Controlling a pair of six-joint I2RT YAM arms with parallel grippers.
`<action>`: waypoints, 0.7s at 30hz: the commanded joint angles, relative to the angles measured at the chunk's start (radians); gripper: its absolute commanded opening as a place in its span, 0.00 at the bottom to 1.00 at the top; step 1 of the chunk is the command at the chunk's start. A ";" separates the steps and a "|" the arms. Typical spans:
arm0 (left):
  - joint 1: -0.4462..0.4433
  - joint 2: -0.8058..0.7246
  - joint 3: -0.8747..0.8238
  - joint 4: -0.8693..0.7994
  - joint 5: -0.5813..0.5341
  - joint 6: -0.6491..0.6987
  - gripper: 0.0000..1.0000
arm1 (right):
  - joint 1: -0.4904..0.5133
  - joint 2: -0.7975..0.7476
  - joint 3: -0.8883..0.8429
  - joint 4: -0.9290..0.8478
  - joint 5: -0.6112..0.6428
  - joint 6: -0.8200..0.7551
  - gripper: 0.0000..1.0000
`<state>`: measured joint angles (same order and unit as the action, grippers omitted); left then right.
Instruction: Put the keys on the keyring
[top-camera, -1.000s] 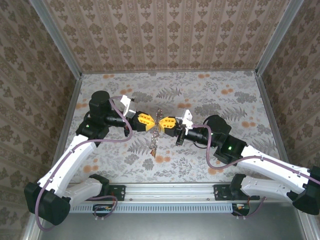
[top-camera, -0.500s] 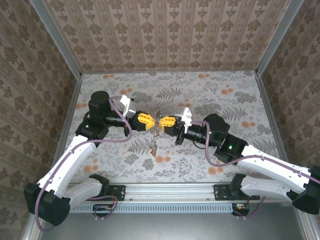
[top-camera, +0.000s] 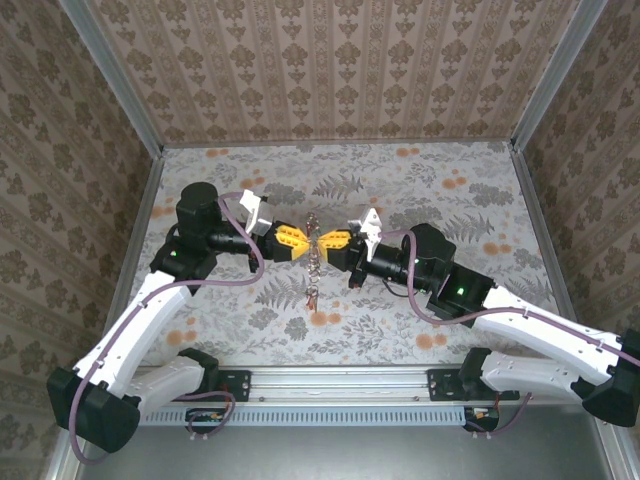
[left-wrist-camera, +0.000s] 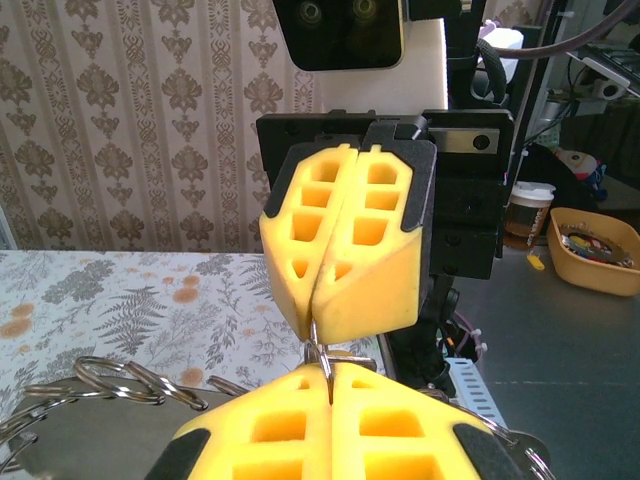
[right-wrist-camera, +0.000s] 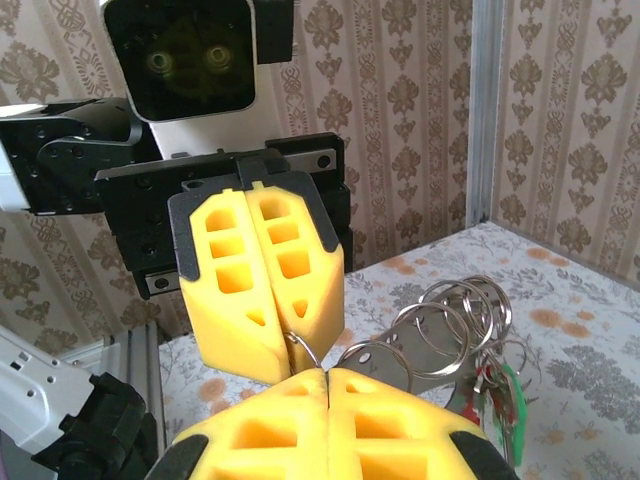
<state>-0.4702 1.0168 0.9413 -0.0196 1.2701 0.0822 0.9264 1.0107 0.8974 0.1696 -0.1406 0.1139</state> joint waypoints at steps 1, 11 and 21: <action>-0.015 -0.043 0.012 -0.001 0.060 0.028 0.00 | -0.023 0.001 0.032 -0.035 0.096 0.047 0.00; -0.021 -0.054 0.014 -0.021 0.060 0.039 0.00 | -0.027 0.019 0.052 -0.080 0.120 0.085 0.00; -0.024 -0.054 0.018 -0.025 0.050 0.042 0.00 | -0.029 0.016 0.047 -0.081 0.108 0.097 0.00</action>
<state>-0.4904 0.9794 0.9417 -0.0525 1.2873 0.1017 0.9009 1.0470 0.9363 0.0708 -0.0479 0.1909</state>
